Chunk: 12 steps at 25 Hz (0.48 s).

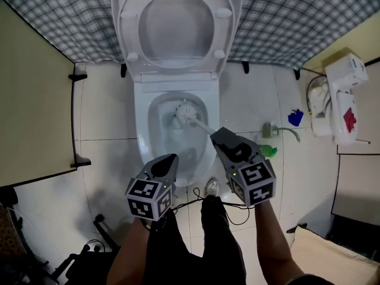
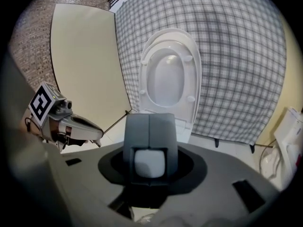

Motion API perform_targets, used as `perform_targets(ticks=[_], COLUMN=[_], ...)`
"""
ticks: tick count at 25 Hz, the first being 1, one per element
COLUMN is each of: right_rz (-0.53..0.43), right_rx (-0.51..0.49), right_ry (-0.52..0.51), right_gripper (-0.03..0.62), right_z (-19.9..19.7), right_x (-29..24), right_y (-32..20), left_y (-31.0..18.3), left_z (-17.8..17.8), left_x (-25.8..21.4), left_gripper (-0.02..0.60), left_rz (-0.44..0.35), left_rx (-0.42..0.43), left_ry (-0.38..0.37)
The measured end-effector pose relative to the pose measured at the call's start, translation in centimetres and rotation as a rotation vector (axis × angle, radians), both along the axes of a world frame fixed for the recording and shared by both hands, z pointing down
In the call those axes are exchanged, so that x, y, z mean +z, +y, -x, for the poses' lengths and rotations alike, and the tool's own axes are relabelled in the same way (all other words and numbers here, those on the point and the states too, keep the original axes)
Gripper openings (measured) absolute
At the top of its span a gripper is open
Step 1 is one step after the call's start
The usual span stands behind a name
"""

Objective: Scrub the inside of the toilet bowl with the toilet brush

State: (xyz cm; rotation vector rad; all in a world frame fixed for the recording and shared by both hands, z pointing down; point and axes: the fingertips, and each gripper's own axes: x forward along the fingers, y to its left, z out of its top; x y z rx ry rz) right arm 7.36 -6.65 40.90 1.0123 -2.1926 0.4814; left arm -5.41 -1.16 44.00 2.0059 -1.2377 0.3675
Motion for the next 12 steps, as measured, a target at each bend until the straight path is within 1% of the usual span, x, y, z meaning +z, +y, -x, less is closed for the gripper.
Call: perform_targets(ticks=[5, 9, 12], right_rz=[0.085, 0.114, 0.118], right_rx=[0.027, 0.045, 0.06], right_ry=[-0.031, -0.025, -0.042], right_gripper=[0.186, 0.186, 0.186], right_z=[2.2, 3.3, 4.0], right_x=[5.3, 9.0, 11.0], right_y=[0.0, -0.1, -1.0], left_y=[0.2, 0.5, 0.6], left_z=[1.0, 1.7, 1.6], left_x=[2.1, 4.9, 6.6], left_gripper=[0.009, 0.009, 0.009], left_rz=[0.029, 0.05, 0.06], left_rx=[-0.016, -0.037, -0.038], left_ry=[0.005, 0.019, 0.035])
